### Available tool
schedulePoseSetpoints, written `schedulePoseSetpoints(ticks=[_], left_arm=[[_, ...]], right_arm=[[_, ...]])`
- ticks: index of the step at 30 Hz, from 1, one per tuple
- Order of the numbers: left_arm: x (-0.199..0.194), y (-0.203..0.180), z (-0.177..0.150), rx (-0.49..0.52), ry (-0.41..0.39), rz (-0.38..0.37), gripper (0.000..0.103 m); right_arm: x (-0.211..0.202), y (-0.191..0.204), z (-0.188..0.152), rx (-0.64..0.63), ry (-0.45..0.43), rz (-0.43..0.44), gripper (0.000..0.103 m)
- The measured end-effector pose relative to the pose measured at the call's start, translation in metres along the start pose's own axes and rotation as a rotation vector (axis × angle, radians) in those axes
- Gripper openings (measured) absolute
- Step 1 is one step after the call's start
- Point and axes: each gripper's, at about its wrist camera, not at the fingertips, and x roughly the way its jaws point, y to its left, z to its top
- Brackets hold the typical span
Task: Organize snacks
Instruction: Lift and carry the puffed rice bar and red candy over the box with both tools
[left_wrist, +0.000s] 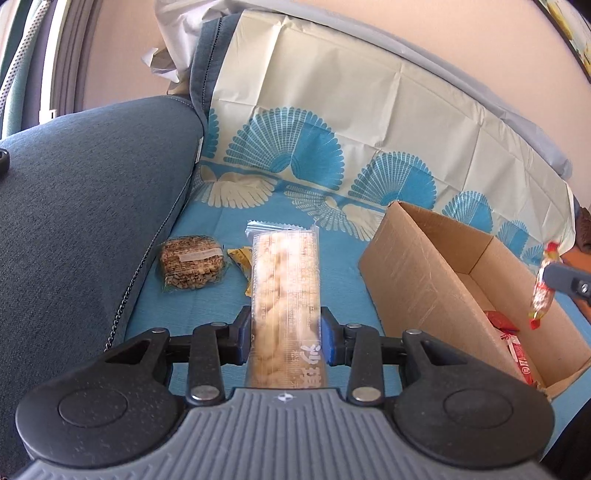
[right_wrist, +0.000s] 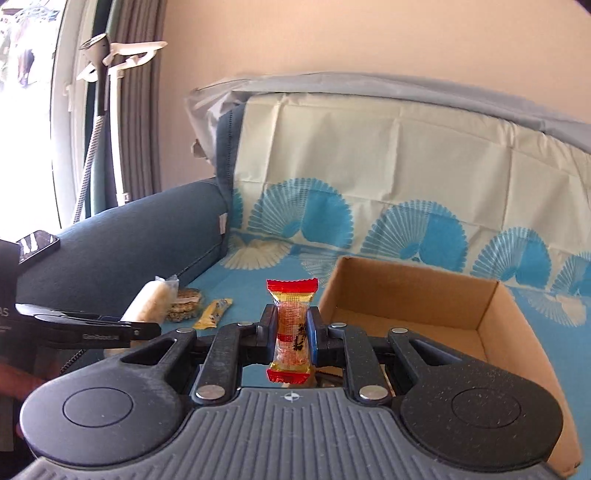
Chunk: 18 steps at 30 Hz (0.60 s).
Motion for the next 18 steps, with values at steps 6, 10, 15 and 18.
schedulePoseSetpoints(ticks=[6,10,15,18], left_arm=[[0.0,-0.005,-0.002,0.025,0.006,0.011,0.04],[-0.002,-0.008,-0.004,0.036,-0.002,0.027,0.04],[-0.009,-0.017,-0.004,0.066,-0.018,0.036,0.04],[-0.013,-0.024,-0.002,0.066,-0.017,0.038,0.04]], right_arm=[[0.009,-0.003,-0.01,0.065,-0.01,0.003,0.017],[0.006,-0.005,-0.013,0.048,-0.014,0.0,0.017],[0.007,-0.02,-0.013,0.084,-0.03,-0.01,0.017],[0.008,-0.033,-0.012,0.132,-0.033,-0.021,0.017]])
